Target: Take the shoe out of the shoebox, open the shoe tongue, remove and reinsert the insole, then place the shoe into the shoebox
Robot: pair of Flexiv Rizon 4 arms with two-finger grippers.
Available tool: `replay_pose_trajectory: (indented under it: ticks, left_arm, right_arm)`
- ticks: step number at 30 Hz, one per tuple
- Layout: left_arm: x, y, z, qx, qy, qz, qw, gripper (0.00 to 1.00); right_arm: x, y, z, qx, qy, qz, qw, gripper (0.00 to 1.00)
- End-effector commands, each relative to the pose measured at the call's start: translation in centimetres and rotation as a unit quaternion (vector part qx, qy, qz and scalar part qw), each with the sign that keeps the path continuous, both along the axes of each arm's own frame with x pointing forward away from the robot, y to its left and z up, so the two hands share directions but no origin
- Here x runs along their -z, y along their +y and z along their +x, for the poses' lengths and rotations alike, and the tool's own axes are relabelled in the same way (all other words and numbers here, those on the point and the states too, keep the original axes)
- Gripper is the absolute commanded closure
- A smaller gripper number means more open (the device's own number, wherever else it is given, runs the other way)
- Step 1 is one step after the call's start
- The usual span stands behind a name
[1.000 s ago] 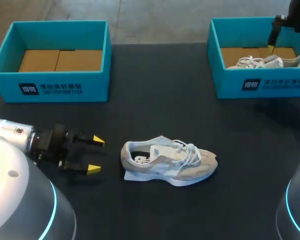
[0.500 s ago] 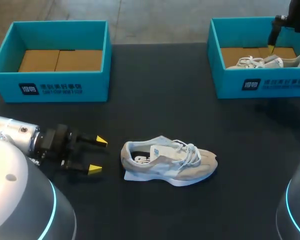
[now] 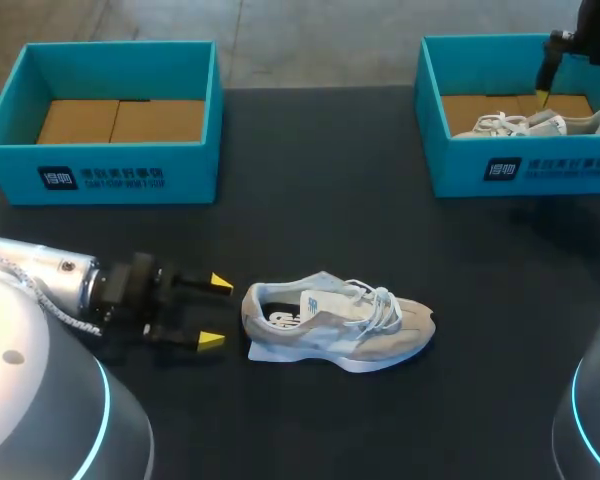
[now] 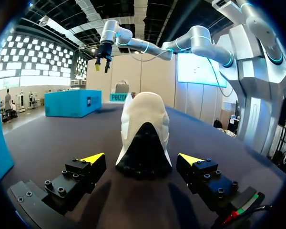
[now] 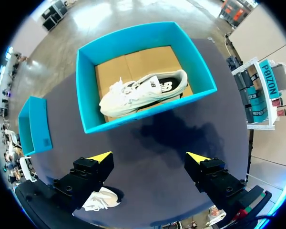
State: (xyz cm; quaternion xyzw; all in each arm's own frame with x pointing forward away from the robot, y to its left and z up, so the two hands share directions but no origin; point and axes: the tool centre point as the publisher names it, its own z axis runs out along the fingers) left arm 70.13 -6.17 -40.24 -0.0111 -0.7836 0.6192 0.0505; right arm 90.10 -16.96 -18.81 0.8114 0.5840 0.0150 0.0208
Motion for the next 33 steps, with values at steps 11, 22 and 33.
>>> replay_pose_trajectory:
  ticks: [11,22,33]
  left_arm:
    - [0.3,-2.5,-0.3,-0.009,0.003,-0.004,1.0,0.0]
    - [0.4,-3.4,-1.0,-0.006,0.009,-0.006,1.0,0.0]
    - [0.8,-4.6,-1.4,-0.016,0.014,-0.011,1.0,0.0]
  right_arm:
    - [0.0,-0.1,-0.1,0.0,-0.001,0.001,1.0,0.0]
    - [0.0,-0.1,-0.1,0.0,-0.001,0.001,1.0,0.0]
    - [0.0,-0.1,-0.1,0.0,-0.001,0.001,1.0,0.0]
